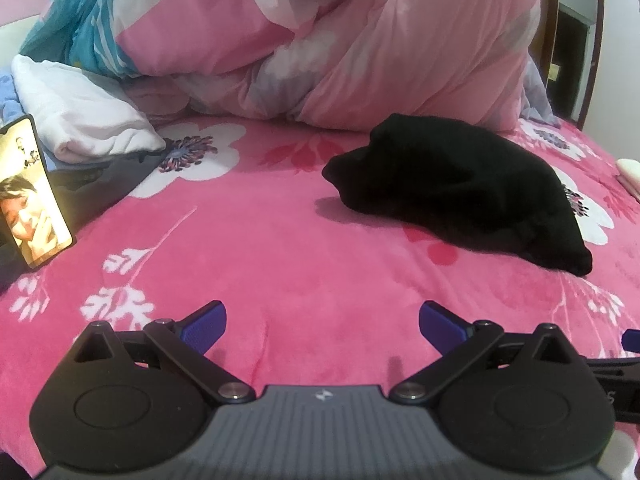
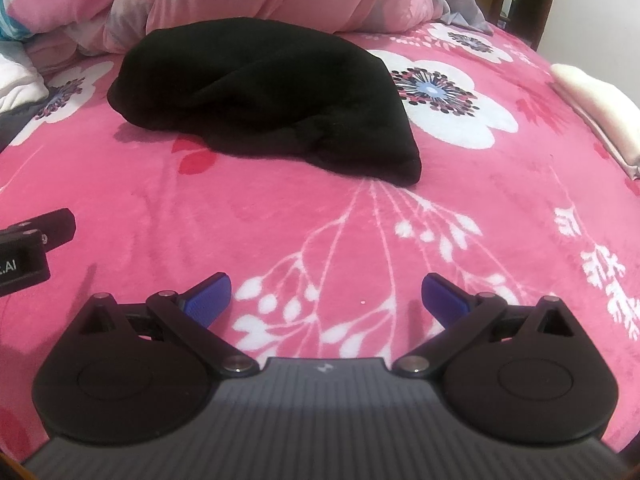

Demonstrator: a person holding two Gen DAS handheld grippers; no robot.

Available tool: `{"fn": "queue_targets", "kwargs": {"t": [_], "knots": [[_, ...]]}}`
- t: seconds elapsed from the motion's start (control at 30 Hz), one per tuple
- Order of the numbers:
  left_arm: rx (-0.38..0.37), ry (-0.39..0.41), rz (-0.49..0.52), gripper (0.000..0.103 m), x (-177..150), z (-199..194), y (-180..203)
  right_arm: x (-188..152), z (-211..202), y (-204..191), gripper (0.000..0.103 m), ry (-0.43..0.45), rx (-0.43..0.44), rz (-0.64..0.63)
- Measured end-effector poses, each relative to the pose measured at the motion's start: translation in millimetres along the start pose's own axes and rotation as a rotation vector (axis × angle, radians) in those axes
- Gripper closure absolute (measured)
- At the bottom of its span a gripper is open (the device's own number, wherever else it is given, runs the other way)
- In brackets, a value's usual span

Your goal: Fold clothes

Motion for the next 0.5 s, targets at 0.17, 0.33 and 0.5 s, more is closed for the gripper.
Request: {"fn": "queue_targets", "kwargs": {"t": [0.17, 0.33, 0.5], "knots": [[0.011, 0.007, 0.012, 0.0, 2, -1, 6, 0, -2, 0, 0.001, 0.005, 0.002, -0.003], [0.028, 0.016, 0.027, 0.0, 4, -5, 11, 0, -6, 2, 0.001, 0.012, 0.008, -0.002], [0.028, 0.018, 0.013, 0.0, 5, -6, 11, -1, -7, 5, 0.001, 0.011, 0.005, -0.004]]}}
Point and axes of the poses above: each gripper's, at about its wrist camera, not at the fingertips, and z roughly the way its jaws point, y to its right, x to its top, the point moved 10 cm from there along z, roughly the way its jaws point, and after that the axes turned 4 degrees about -y, right-handed, at the moved point
